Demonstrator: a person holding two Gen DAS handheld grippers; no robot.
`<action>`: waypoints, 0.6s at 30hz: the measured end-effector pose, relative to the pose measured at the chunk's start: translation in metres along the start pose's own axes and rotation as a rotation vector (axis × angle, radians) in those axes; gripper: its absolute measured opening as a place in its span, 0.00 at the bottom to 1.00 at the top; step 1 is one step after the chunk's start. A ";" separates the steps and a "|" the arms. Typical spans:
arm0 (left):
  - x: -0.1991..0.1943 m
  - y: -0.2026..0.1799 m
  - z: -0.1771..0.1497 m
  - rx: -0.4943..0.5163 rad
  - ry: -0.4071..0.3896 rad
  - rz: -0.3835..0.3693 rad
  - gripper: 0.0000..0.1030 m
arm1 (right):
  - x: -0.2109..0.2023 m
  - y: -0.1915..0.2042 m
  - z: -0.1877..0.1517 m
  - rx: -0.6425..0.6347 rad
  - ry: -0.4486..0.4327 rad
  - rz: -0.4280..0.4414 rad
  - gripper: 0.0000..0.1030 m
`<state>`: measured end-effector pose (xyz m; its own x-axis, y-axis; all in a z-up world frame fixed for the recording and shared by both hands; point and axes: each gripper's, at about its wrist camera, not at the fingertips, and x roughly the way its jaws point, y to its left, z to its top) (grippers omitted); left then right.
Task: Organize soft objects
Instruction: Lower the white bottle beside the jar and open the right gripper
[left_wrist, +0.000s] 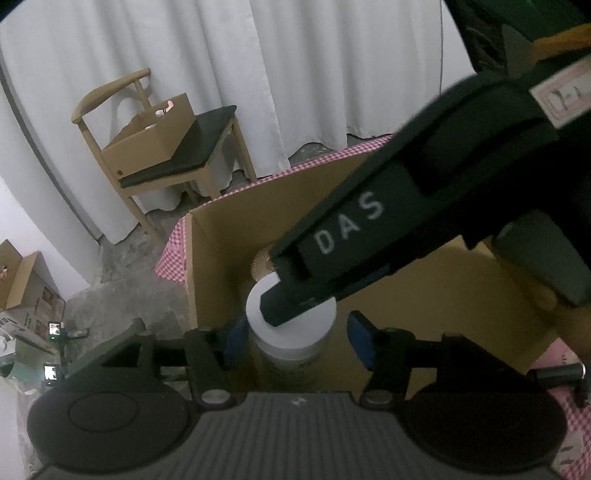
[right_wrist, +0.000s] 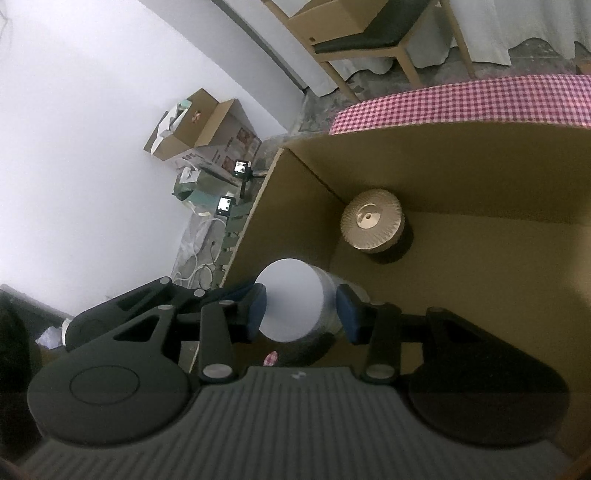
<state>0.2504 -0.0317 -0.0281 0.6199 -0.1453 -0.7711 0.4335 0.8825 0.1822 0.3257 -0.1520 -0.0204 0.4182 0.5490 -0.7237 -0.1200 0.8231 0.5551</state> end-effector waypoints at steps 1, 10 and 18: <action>0.000 0.000 0.000 0.001 0.000 -0.001 0.64 | -0.001 0.001 -0.001 -0.001 0.002 0.000 0.41; -0.007 -0.001 -0.004 0.001 -0.029 -0.002 0.82 | -0.001 0.009 0.002 -0.021 0.011 0.000 0.47; -0.024 -0.004 -0.004 -0.012 -0.072 0.003 0.84 | -0.020 0.022 0.002 -0.043 -0.033 -0.010 0.59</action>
<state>0.2316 -0.0298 -0.0126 0.6668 -0.1736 -0.7248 0.4235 0.8885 0.1768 0.3167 -0.1456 0.0070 0.4485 0.5365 -0.7148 -0.1538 0.8342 0.5295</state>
